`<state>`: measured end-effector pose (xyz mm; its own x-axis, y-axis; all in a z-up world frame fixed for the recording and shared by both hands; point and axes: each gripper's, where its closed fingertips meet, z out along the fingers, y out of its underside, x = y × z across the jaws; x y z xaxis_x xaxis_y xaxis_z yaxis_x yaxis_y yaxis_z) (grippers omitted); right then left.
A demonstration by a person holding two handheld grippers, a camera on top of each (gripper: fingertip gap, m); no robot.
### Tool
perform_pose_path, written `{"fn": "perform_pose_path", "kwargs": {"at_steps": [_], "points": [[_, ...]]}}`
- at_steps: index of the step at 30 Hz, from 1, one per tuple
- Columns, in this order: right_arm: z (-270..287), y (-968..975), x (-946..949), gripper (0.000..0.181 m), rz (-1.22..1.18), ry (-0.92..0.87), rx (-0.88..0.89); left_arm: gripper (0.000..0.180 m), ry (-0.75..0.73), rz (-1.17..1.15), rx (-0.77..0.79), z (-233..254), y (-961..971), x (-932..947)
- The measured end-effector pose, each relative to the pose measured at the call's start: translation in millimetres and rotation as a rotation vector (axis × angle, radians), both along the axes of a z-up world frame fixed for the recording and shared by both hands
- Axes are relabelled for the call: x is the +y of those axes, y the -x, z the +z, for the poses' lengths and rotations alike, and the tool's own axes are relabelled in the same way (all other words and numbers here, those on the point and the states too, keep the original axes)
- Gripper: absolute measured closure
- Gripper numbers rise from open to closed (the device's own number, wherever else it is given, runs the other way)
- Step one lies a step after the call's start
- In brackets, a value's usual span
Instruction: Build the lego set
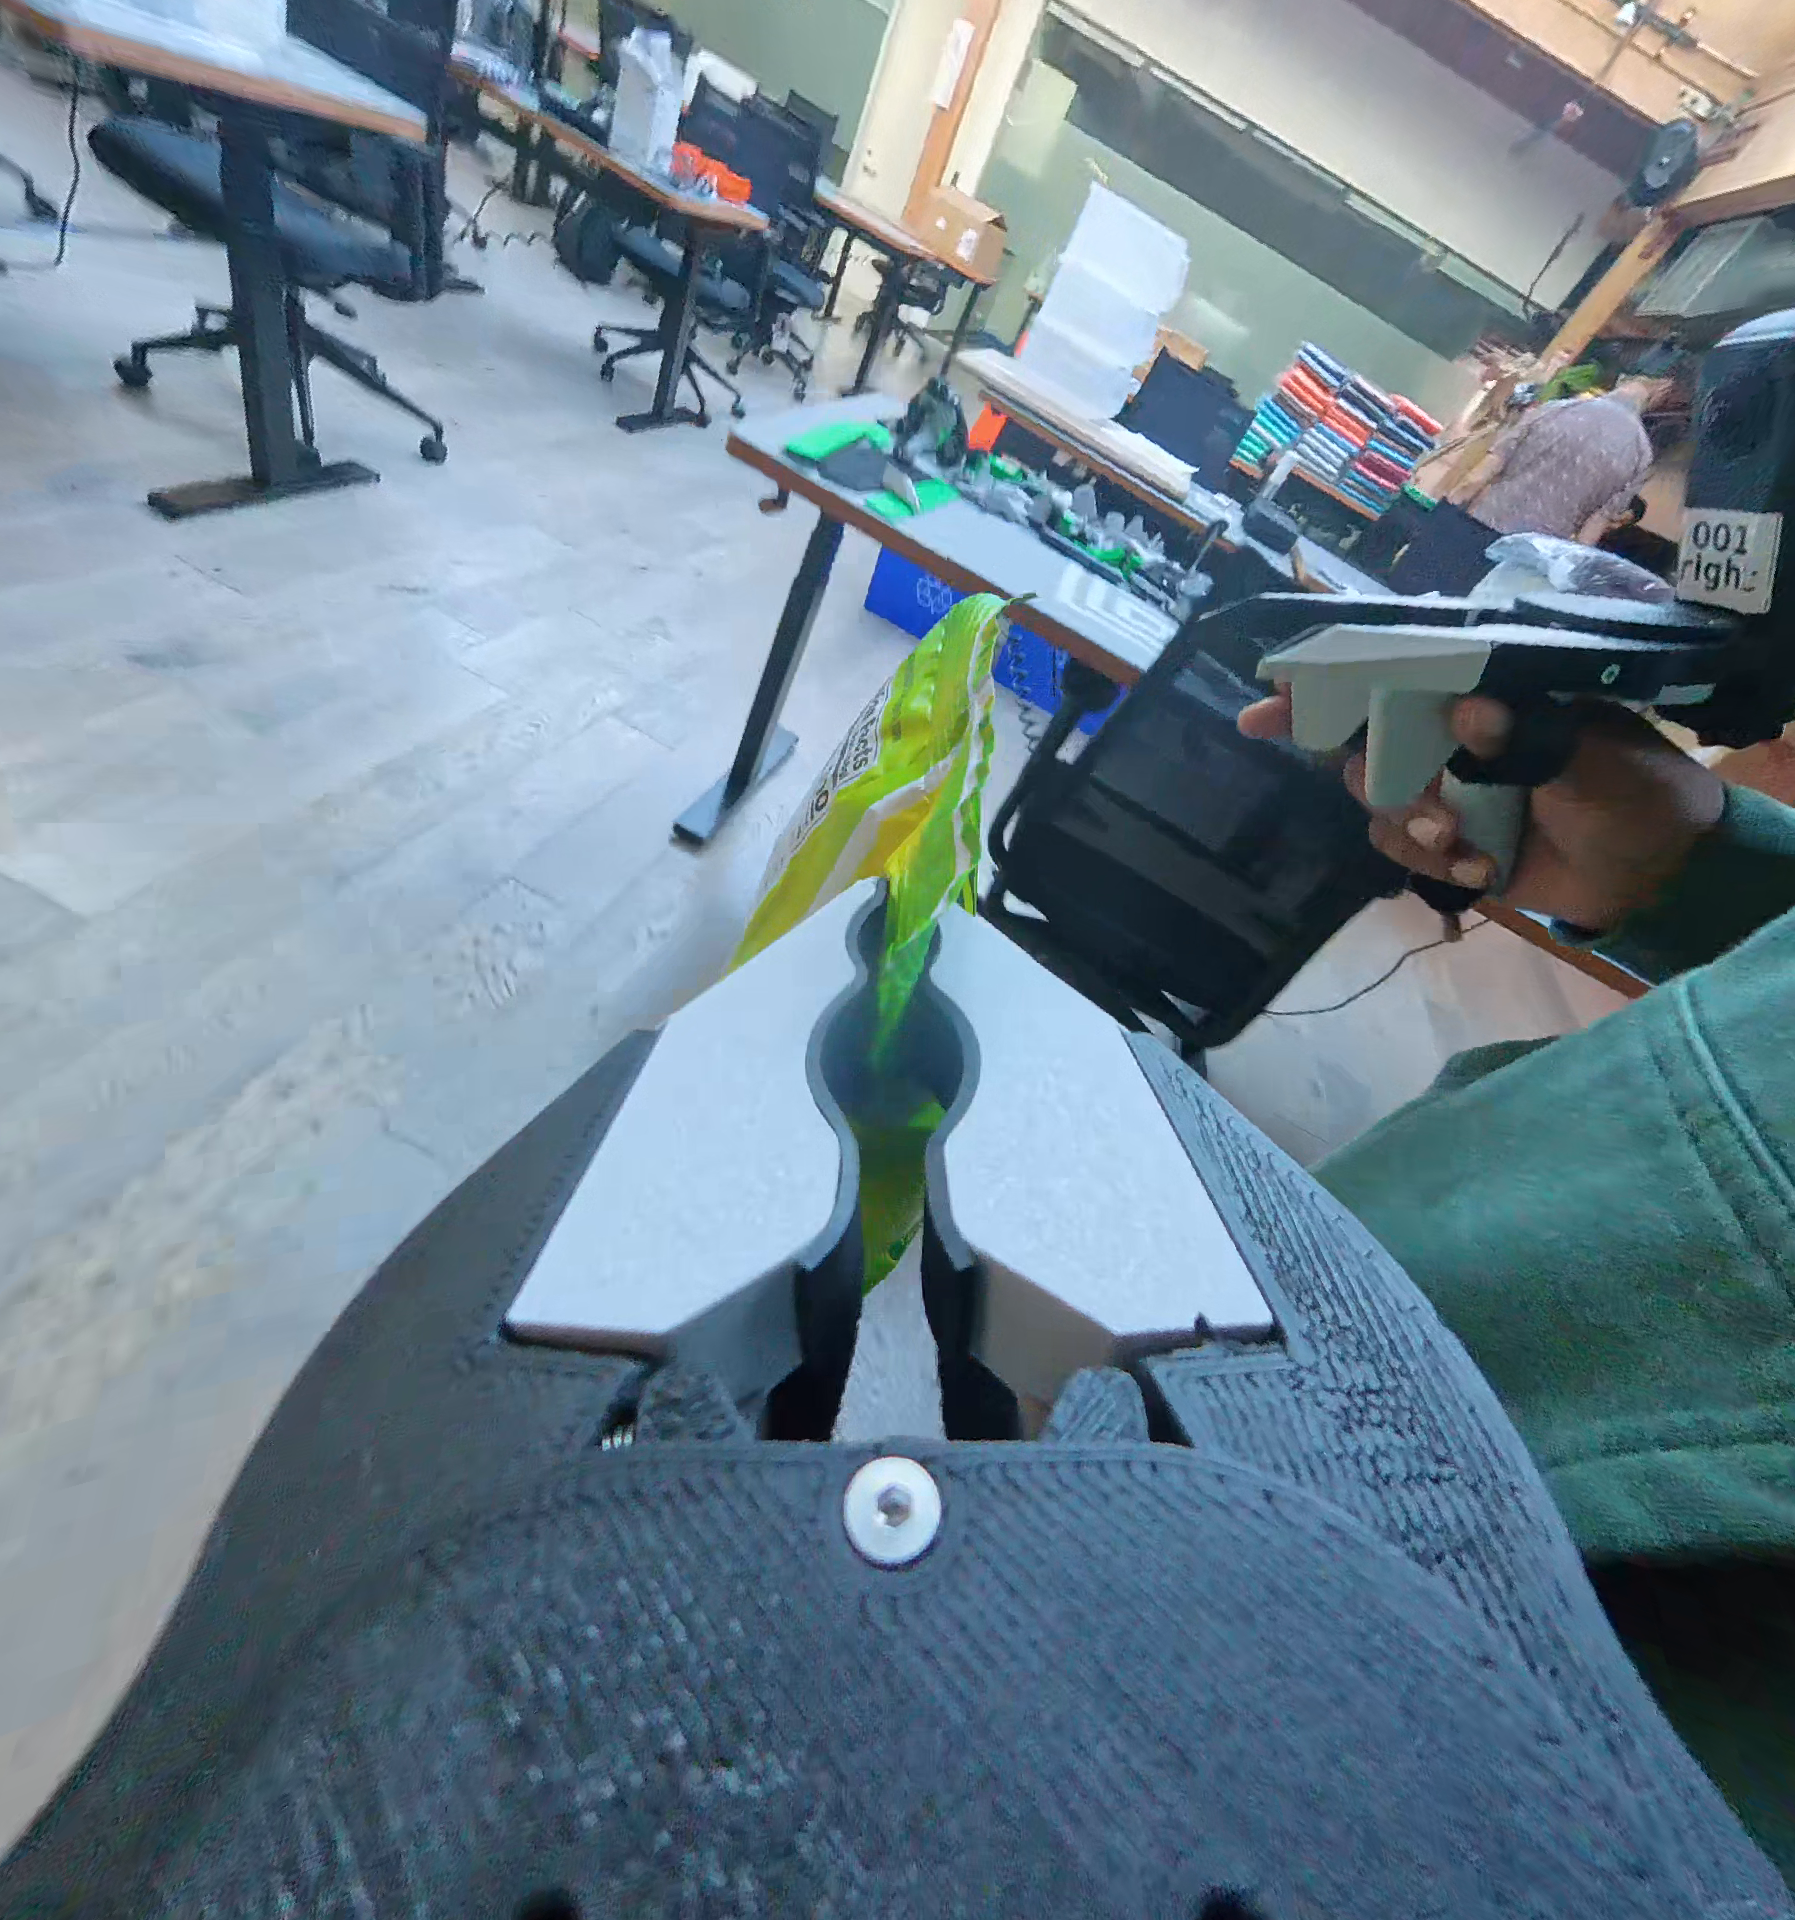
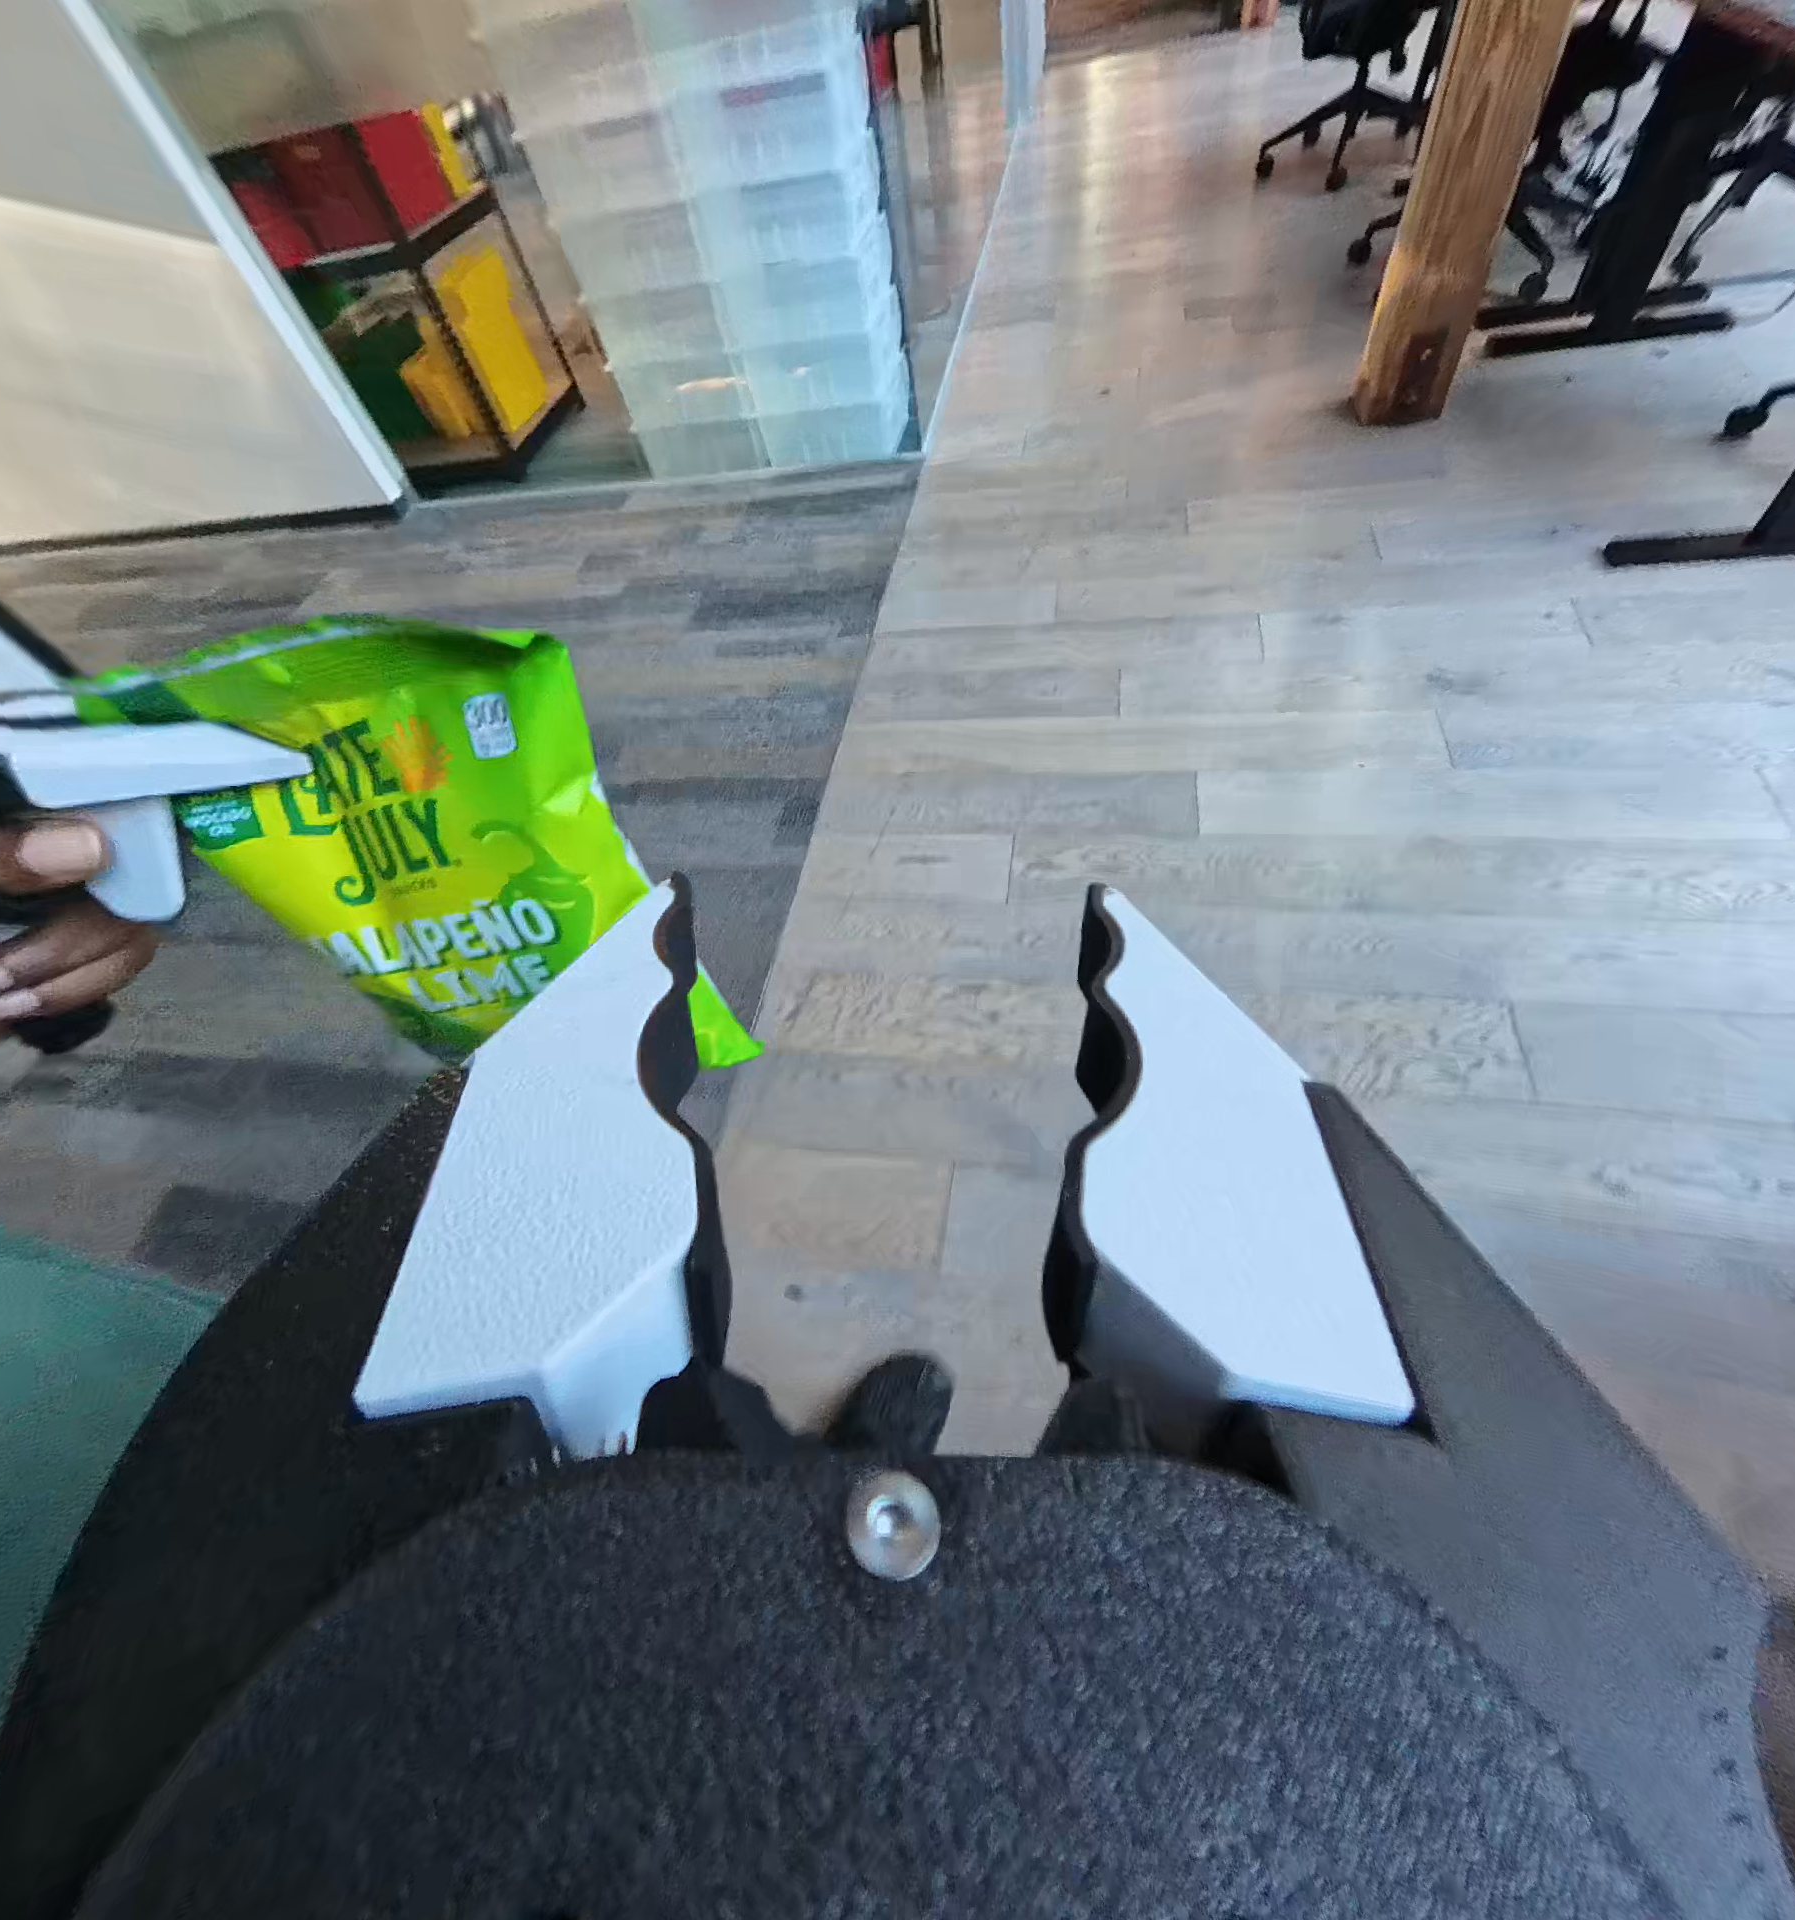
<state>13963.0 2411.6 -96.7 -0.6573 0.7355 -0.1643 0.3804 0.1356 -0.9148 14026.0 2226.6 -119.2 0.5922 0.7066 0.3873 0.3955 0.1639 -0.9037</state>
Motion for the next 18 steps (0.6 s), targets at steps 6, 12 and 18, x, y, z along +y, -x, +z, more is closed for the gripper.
{"fn": "perform_pose_path", "kwargs": {"at_steps": [6,12,18], "points": [[38.4,195.3,-33.8,0.108,-0.036,-0.024,0.058,0.18,0.131,-0.152,0.146,84.0,249.6,-41.2],[-1.7,385.2,-77.6,0.109,-0.006,0.016,0.018,0.18,0.18,-0.158,0.204,87.9,464.2,-80.6],[3.2,609.1,-173.5,0.114,0.189,0.083,0.026,0.18,0.091,0.046,0.091,61.8,645.8,-153.0]]}}
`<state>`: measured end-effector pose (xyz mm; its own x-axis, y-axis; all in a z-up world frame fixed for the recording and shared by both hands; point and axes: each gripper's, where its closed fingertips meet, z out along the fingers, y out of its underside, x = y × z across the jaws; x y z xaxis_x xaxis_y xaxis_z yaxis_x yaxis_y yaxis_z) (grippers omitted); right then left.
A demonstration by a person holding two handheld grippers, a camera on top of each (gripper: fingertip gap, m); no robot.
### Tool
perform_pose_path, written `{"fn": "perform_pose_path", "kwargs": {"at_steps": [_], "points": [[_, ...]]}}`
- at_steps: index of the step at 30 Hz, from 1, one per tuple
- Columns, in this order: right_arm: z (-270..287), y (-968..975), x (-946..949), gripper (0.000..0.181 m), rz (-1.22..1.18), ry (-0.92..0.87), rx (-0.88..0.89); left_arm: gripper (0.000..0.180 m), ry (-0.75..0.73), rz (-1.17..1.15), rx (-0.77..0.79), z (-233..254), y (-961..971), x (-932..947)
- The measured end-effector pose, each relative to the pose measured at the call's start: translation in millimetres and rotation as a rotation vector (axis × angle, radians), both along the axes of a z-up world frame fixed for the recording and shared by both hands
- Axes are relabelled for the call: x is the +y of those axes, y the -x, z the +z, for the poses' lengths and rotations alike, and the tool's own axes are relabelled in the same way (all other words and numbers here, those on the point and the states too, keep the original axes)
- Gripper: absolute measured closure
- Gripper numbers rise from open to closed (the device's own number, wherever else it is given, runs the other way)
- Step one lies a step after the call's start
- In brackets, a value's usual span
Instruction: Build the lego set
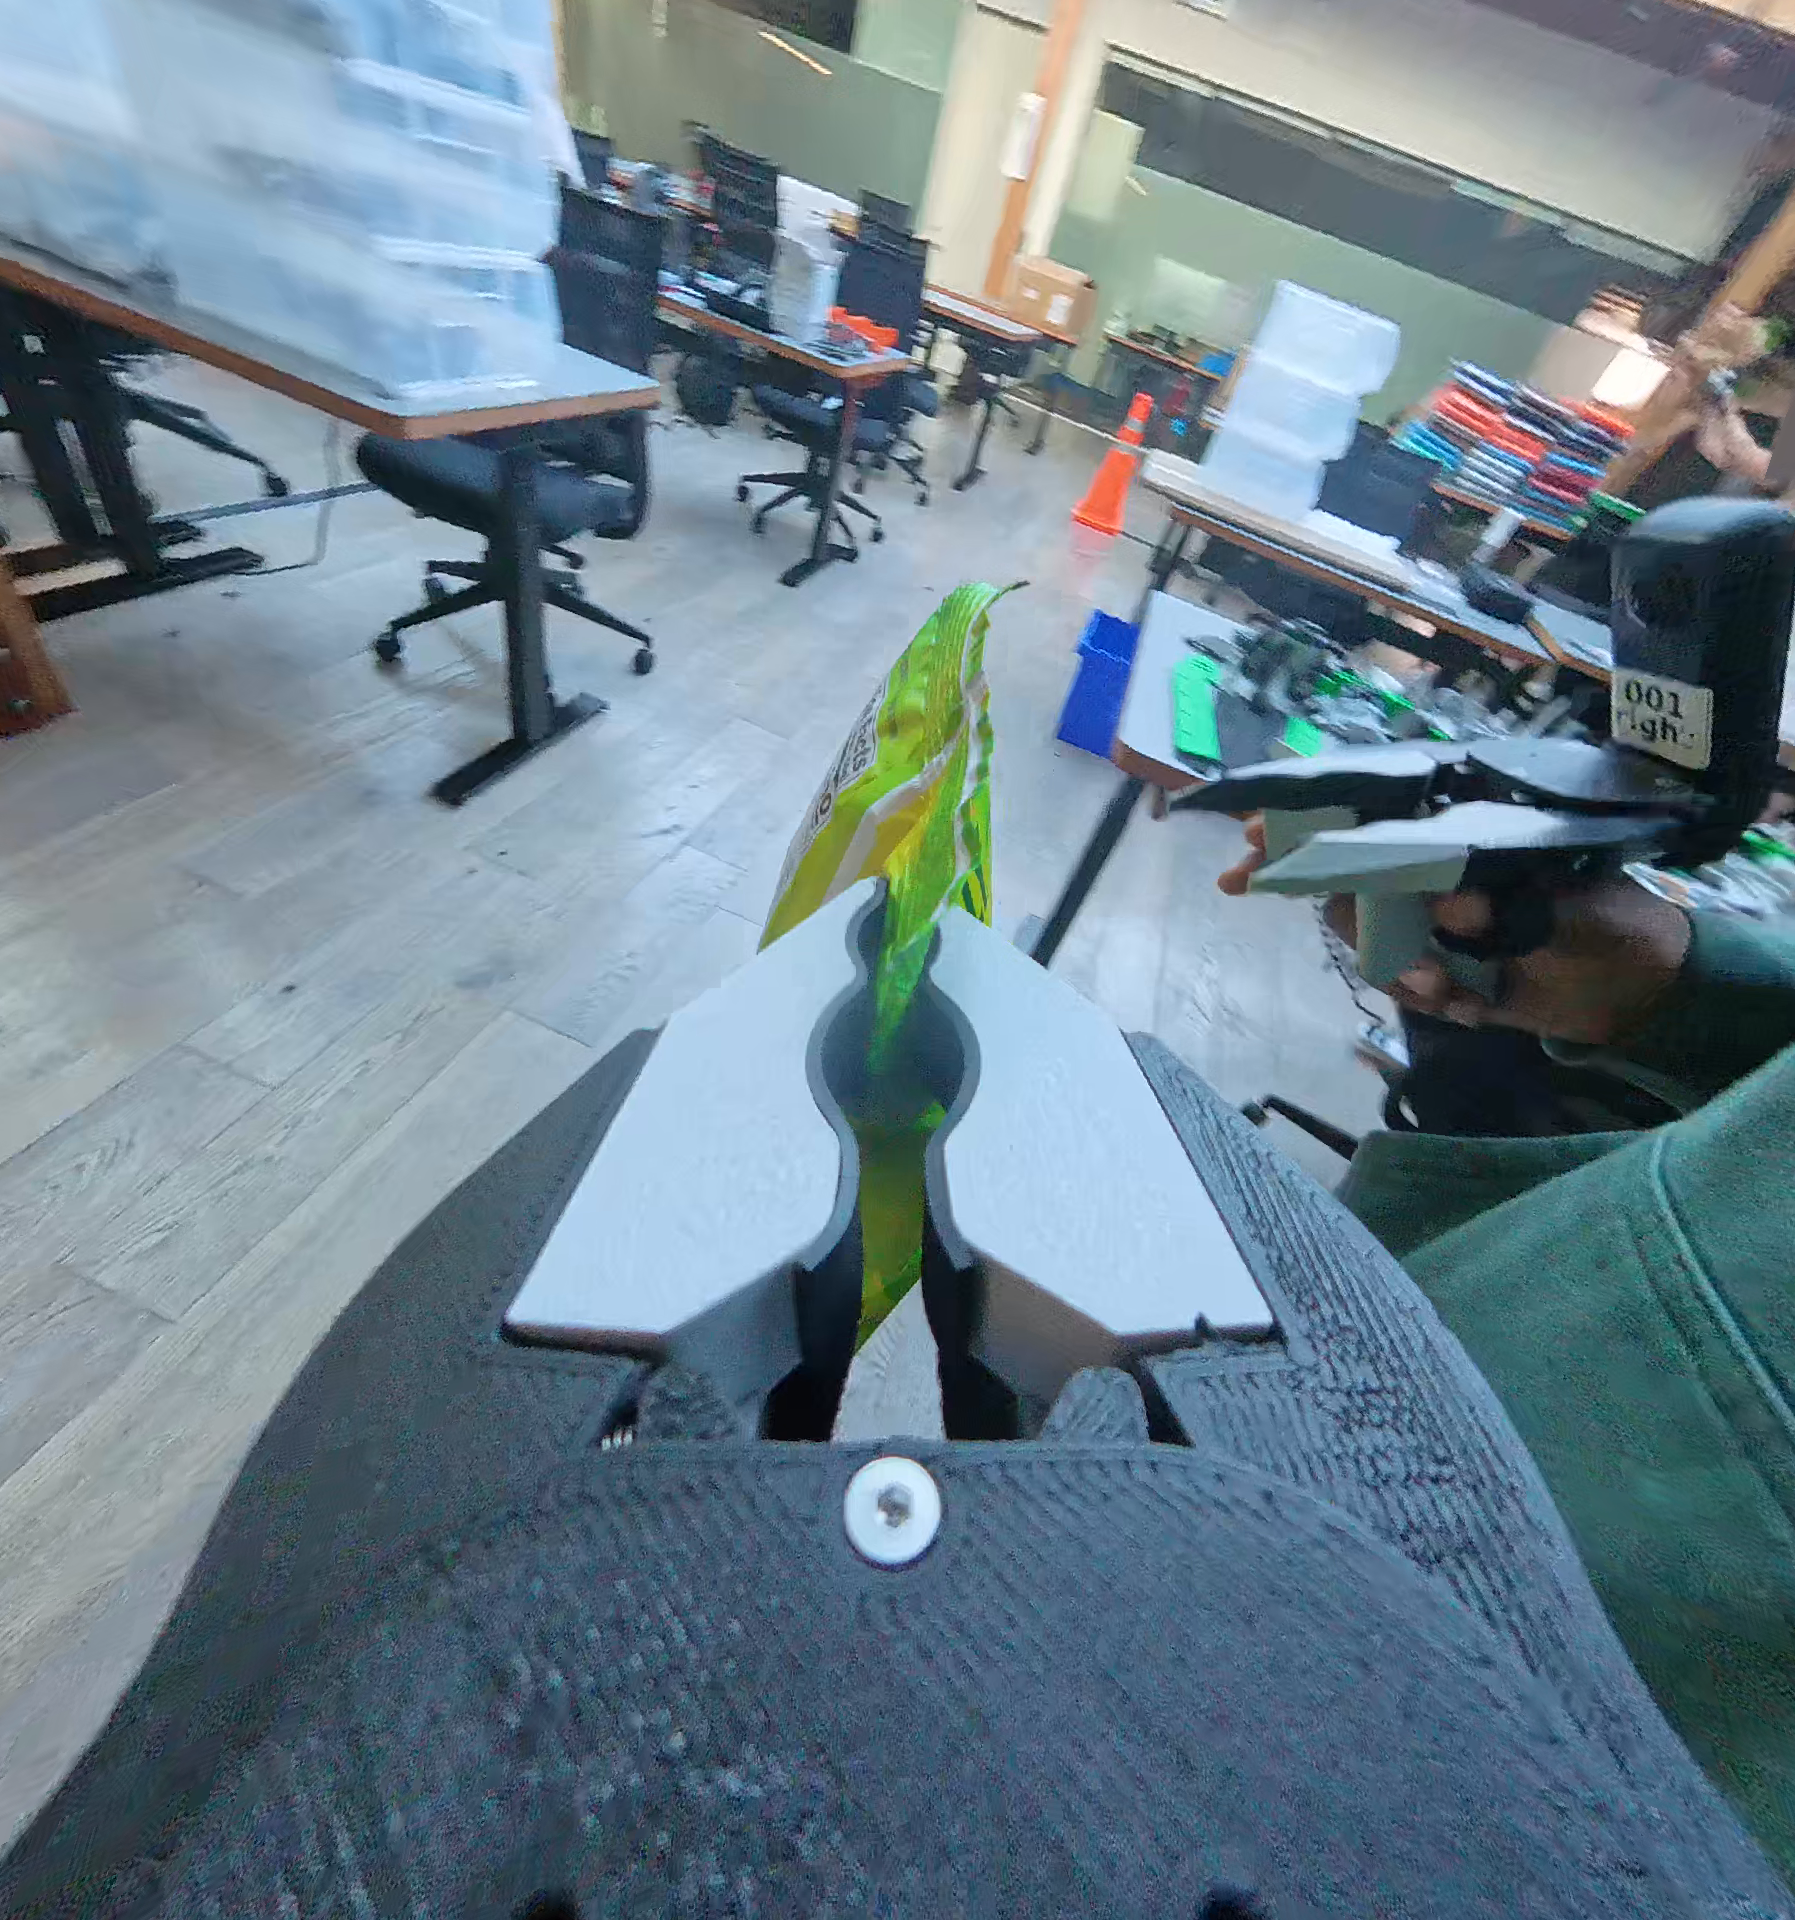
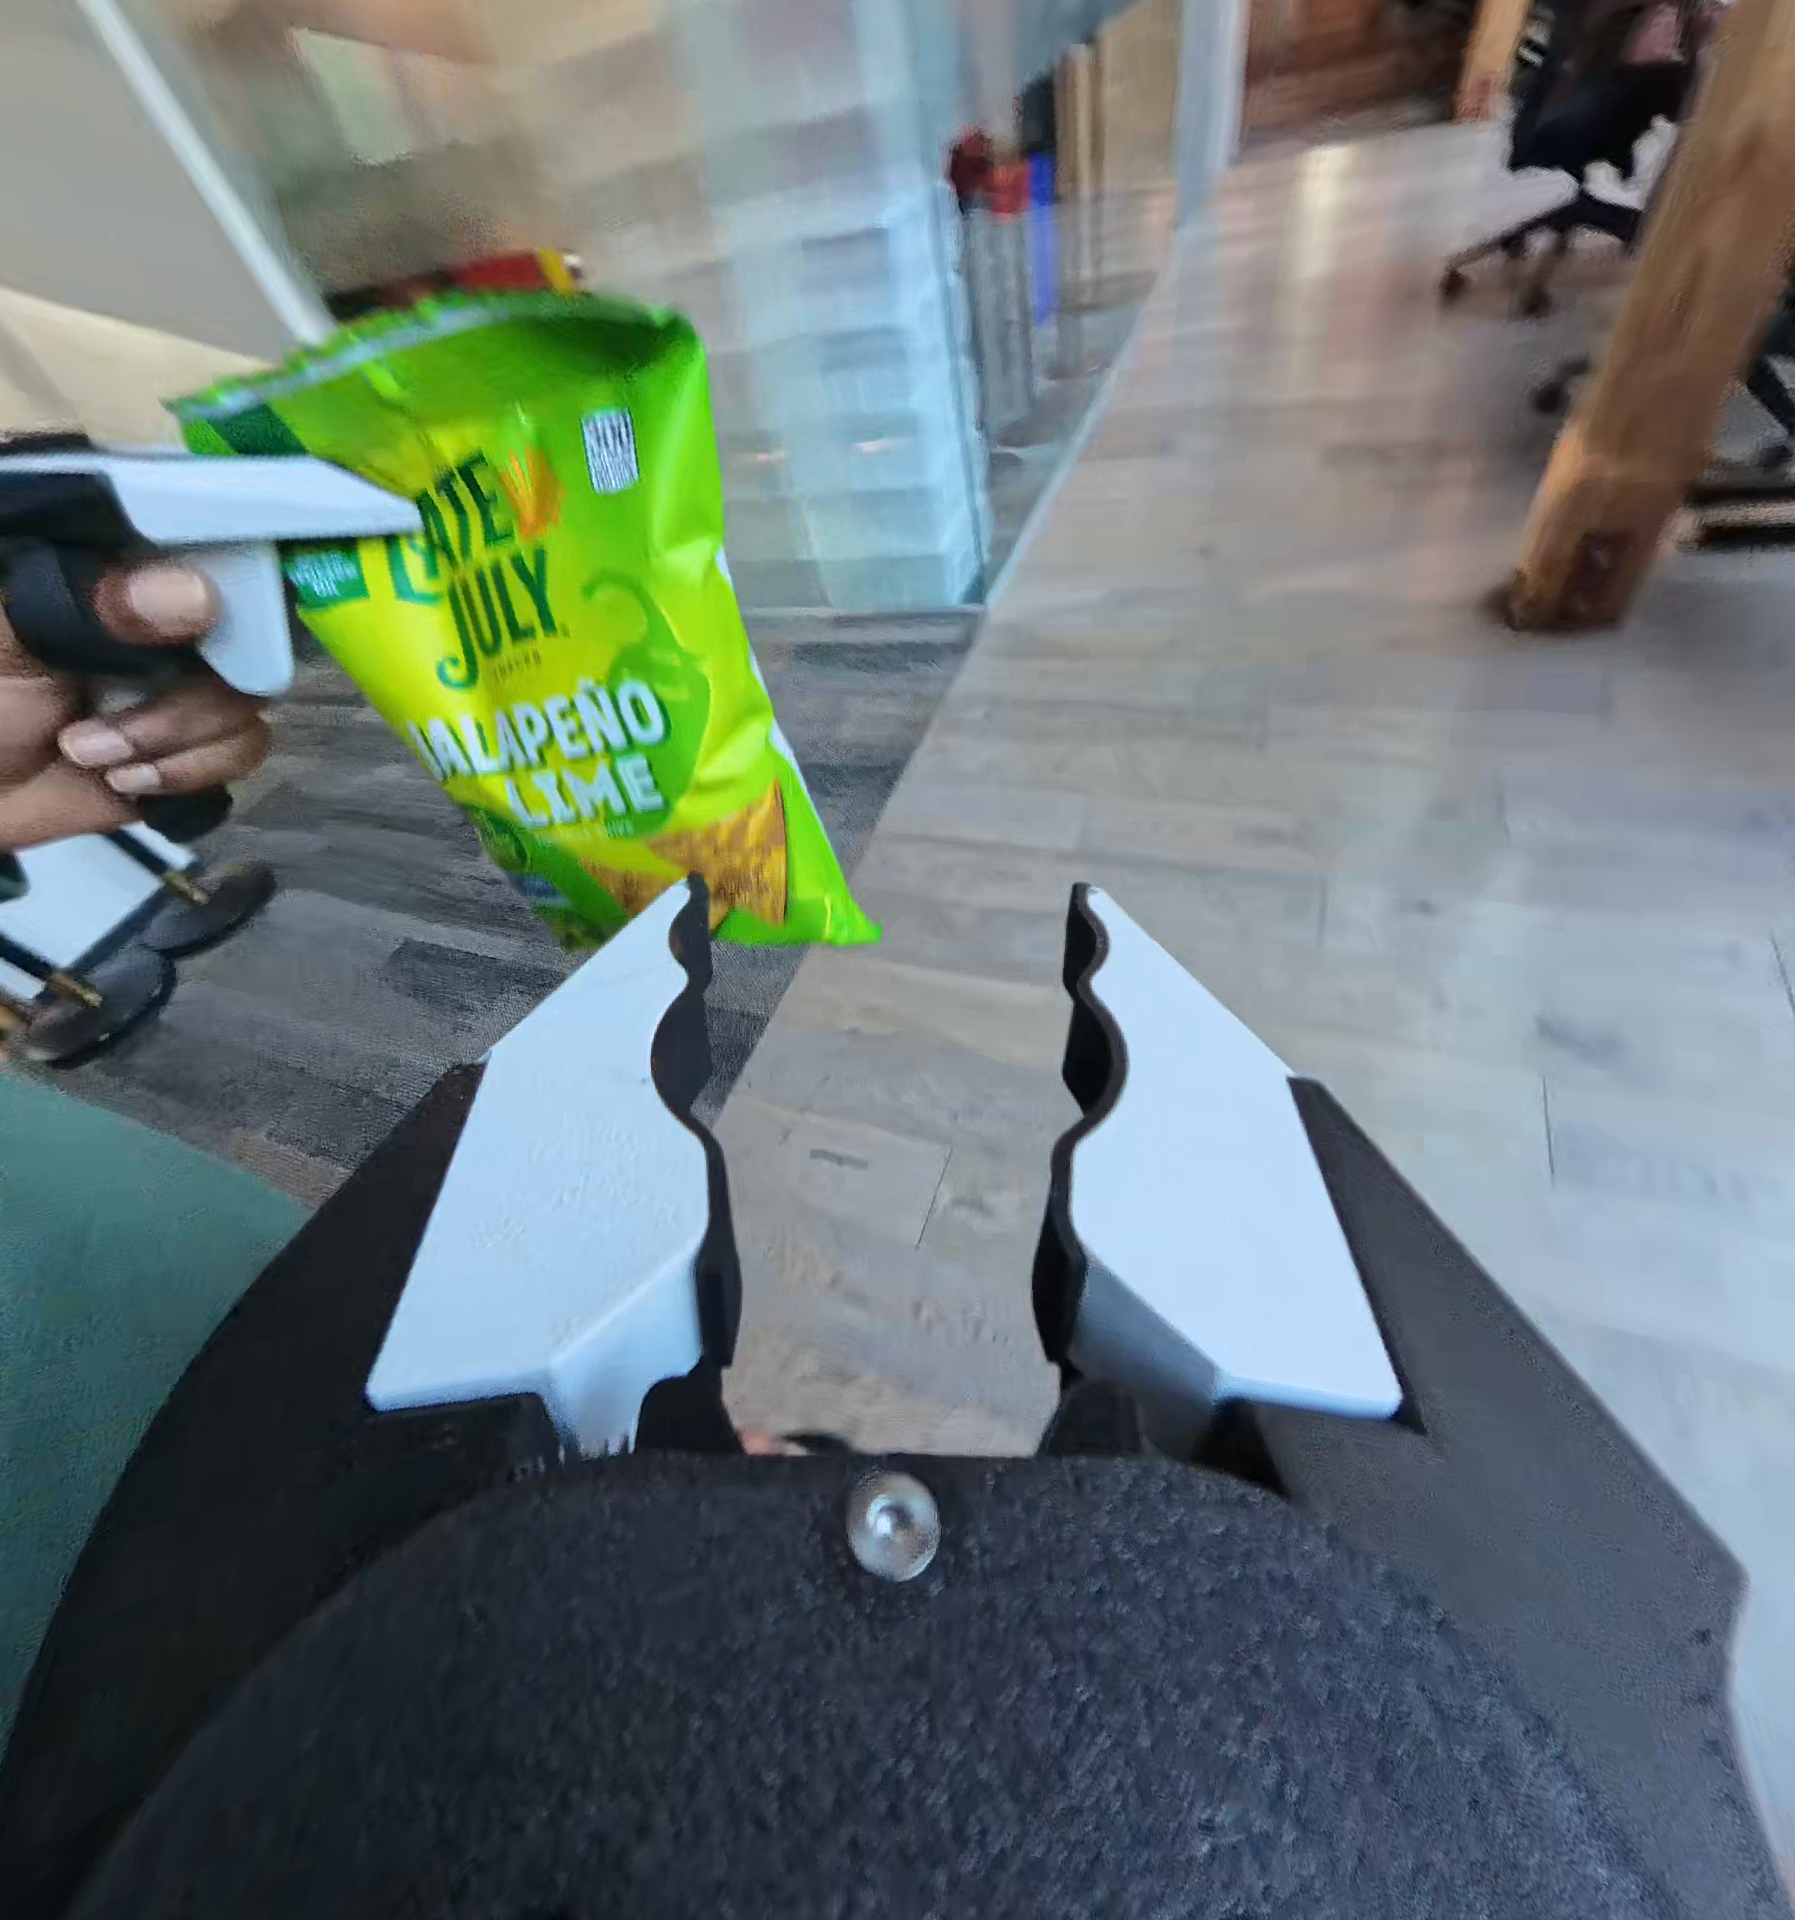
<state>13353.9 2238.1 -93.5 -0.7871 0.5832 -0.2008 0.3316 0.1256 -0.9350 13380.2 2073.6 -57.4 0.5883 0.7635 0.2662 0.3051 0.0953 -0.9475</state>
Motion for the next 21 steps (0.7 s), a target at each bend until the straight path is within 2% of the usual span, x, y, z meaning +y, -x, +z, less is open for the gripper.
{"fn": "perform_pose_path", "kwargs": {"at_steps": [5,8,11,14,18,21], "points": [[63.6,182.5,-115.9,0.116,0.271,-0.025,0.126,0.18,0.003,0.123,0.003,11.9,129.2,-90.1],[87.2,279.1,-192.7,0.117,0.388,0.003,0.172,0.18,-0.015,0.197,-0.008,-2.6,206.0,-149.9],[76.8,368.8,-270.3,0.118,0.464,0.032,0.174,0.18,-0.043,0.238,-0.031,-34.2,291.3,-208.0],[53.0,454.2,-338.1,0.122,0.471,0.038,0.098,0.18,-0.084,0.202,-0.053,-51.2,392.3,-259.6],[68.8,572.9,-408.0,0.134,0.473,0.043,0.088,0.18,-0.06,0.072,-0.011,-14.2,545.0,-322.7],[86.6,668.5,-443.7,0.134,0.487,0.017,0.094,0.18,0.016,-0.034,0.034,29.1,659.5,-361.4]]}}
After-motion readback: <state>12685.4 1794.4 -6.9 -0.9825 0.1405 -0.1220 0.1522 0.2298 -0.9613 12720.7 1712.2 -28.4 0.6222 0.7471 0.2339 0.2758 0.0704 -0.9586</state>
